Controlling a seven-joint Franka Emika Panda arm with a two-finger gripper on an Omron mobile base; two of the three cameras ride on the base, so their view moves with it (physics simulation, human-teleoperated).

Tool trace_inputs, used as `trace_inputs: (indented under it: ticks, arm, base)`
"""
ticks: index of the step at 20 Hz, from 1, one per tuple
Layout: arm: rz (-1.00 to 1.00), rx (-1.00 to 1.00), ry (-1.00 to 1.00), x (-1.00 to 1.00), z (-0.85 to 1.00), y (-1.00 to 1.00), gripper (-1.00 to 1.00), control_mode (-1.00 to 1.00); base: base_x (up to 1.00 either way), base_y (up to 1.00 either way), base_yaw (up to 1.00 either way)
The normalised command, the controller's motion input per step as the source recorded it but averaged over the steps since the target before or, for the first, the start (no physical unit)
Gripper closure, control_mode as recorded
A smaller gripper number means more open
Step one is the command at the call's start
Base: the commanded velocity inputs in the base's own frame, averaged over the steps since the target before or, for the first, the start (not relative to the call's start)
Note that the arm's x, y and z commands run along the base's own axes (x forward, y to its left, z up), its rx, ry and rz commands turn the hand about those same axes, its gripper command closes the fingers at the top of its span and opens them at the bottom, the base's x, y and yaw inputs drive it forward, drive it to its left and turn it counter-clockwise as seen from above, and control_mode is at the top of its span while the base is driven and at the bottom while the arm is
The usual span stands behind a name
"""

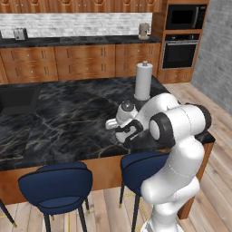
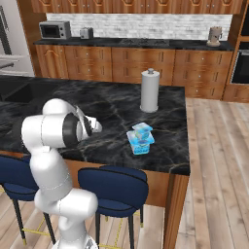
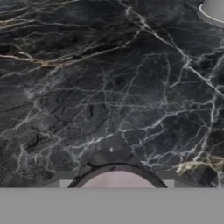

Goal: Stack the yogurt containers by placing the smaller containers on top of the larger containers.

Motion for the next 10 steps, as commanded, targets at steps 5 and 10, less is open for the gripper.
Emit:
trace_inputs:
  ticks: [5,10]
  arm:
    - [0.00,0.00,-0.09,-0.09,0.52,-0.16,1.00,-1.00]
    - [0.00,0.00,0.00,-0.01,0.63,-0.19,1.00,-1.00]
  base:
    - [0.00,0.00,0.00]
    - [0.00,0.00,0.00]
